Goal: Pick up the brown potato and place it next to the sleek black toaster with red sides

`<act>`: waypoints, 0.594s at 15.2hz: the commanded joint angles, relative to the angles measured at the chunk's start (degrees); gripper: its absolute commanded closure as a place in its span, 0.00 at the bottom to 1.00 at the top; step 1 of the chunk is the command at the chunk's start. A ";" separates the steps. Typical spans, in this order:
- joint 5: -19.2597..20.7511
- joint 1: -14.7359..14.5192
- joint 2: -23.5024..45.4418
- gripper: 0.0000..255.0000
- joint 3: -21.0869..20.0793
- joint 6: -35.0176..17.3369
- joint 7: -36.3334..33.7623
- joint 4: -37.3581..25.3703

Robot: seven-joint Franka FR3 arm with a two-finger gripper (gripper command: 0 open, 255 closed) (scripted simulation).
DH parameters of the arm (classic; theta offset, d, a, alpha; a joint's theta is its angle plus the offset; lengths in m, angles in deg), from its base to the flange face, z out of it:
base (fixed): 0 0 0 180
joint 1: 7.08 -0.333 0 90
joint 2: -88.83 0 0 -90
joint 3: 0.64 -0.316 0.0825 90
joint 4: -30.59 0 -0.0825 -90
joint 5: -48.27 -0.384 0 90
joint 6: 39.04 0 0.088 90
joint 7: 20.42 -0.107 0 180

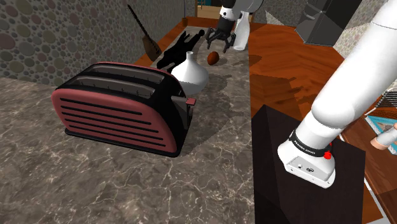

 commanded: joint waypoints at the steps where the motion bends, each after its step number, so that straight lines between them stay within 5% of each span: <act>1: -1.34 0.63 3.24 0.00 0.60 -1.98 -1.50 -2.19; 9: -7.81 4.25 15.81 0.00 2.94 -7.94 -5.69 -11.70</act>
